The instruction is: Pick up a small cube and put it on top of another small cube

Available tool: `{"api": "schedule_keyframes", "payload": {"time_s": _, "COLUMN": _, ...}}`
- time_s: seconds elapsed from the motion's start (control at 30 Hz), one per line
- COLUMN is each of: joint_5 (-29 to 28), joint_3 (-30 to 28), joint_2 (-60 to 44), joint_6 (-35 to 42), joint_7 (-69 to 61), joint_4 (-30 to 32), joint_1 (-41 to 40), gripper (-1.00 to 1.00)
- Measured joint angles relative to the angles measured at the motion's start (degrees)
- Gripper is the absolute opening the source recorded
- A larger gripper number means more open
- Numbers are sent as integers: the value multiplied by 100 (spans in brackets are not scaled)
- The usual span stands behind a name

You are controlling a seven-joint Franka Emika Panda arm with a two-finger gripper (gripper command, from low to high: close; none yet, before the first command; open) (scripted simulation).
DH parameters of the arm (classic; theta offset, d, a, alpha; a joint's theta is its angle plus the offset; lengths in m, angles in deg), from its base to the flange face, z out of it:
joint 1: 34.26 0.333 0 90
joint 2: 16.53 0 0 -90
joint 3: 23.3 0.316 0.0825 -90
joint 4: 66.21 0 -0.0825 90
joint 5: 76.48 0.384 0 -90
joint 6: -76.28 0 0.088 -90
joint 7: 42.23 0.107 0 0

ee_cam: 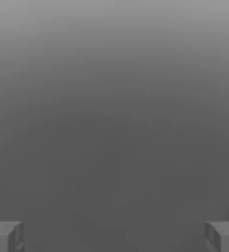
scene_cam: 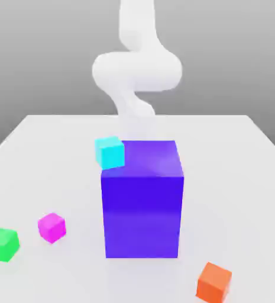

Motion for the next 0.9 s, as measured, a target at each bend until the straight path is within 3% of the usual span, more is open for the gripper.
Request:
{"api": "schedule_keyframes", "payload": {"time_s": 0.47, "joint_5": -1731, "joint_3": -2240, "joint_2": 927, "joint_6": 830, "joint_7": -4389, "joint_4": 749, "joint_1": 89, "gripper": 0}}
{"api": "schedule_keyframes", "payload": {"time_s": 0.9, "joint_5": -3379, "joint_3": -4588, "joint_2": 615, "joint_6": 618, "joint_7": -8229, "joint_4": 1518, "joint_1": 571, "gripper": 0}}
